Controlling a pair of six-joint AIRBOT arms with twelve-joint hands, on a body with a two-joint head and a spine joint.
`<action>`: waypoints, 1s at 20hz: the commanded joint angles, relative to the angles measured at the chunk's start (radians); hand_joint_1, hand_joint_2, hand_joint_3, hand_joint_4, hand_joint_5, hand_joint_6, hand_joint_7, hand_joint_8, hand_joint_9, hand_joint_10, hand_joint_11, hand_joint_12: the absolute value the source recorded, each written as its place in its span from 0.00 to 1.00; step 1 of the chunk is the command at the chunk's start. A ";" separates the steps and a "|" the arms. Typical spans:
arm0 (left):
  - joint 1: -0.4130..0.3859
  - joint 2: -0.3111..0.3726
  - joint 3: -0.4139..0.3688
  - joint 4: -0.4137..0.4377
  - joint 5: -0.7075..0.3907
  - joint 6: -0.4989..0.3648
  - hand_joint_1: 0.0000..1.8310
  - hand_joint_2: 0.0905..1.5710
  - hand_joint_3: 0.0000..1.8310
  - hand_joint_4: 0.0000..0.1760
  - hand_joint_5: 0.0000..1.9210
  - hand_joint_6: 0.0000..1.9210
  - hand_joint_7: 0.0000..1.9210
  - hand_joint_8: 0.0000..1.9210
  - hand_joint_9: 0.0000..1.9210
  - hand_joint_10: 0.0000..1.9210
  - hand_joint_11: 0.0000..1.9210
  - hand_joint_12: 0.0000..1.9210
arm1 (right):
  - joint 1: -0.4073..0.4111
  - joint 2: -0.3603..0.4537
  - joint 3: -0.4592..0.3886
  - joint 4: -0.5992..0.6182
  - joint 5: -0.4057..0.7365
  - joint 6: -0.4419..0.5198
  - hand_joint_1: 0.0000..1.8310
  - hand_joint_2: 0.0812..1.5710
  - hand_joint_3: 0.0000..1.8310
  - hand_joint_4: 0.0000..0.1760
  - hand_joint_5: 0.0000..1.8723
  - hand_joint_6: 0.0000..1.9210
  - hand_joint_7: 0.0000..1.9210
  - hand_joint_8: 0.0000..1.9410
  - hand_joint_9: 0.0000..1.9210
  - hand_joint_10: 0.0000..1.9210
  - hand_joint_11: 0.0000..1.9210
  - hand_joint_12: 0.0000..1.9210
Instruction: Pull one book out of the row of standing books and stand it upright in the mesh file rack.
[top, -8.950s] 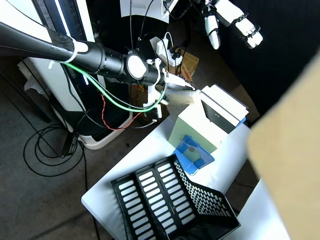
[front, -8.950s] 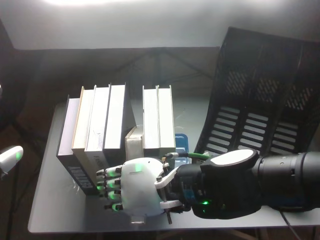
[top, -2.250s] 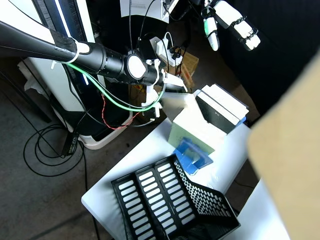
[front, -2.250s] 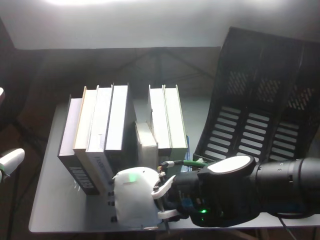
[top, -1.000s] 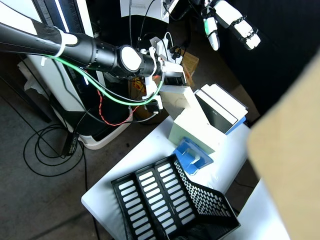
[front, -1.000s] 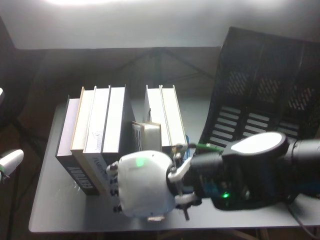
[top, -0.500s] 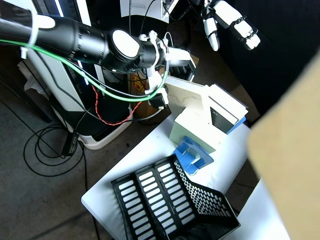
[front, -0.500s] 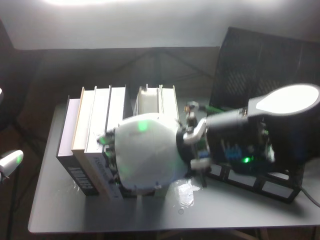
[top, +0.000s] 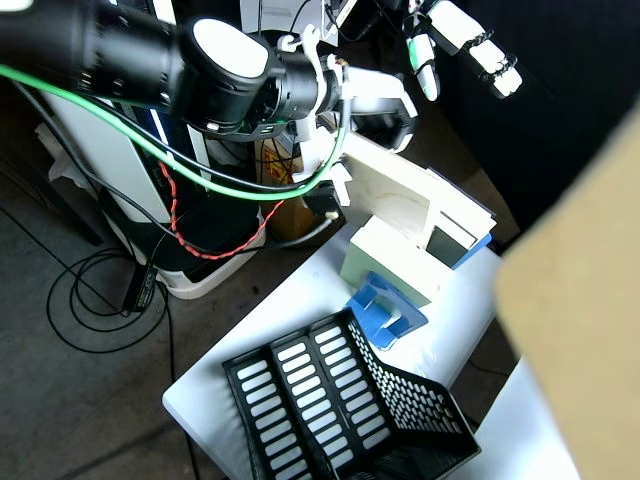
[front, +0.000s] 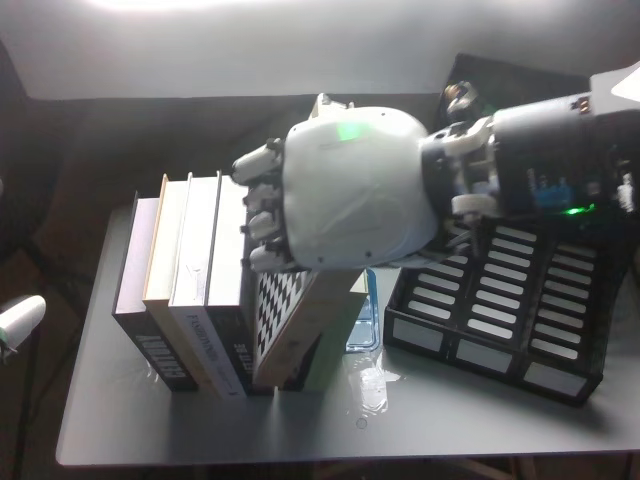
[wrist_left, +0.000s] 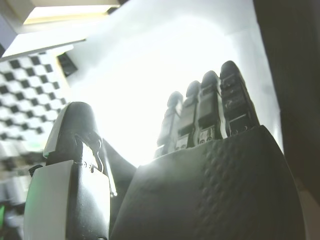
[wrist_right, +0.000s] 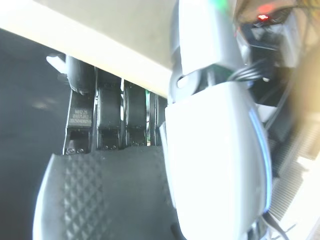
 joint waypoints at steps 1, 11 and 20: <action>0.000 0.002 0.007 -0.002 -0.128 -0.003 0.23 0.80 0.00 0.18 0.00 0.00 0.00 0.00 0.00 0.00 0.00 0.00 | 0.019 0.013 -0.002 0.012 0.006 0.006 0.73 0.77 0.00 0.00 0.39 0.63 0.42 0.71 0.33 0.85 0.26 1.00; -0.001 -0.002 0.014 0.006 -0.124 -0.012 0.24 0.80 0.00 0.26 0.00 0.00 0.00 0.00 0.00 0.00 0.00 0.00 | 0.112 0.143 -0.032 0.014 0.028 0.091 0.75 0.72 0.00 0.00 0.50 0.46 0.45 0.64 0.45 0.73 0.39 0.91; -0.007 -0.003 0.018 0.012 -0.109 -0.011 0.23 0.80 0.00 0.30 0.00 0.00 0.00 0.00 0.00 0.00 0.00 0.00 | 0.176 0.215 -0.035 -0.088 0.023 0.217 0.74 0.75 0.00 0.00 0.42 0.63 0.42 0.68 0.39 0.77 0.21 0.96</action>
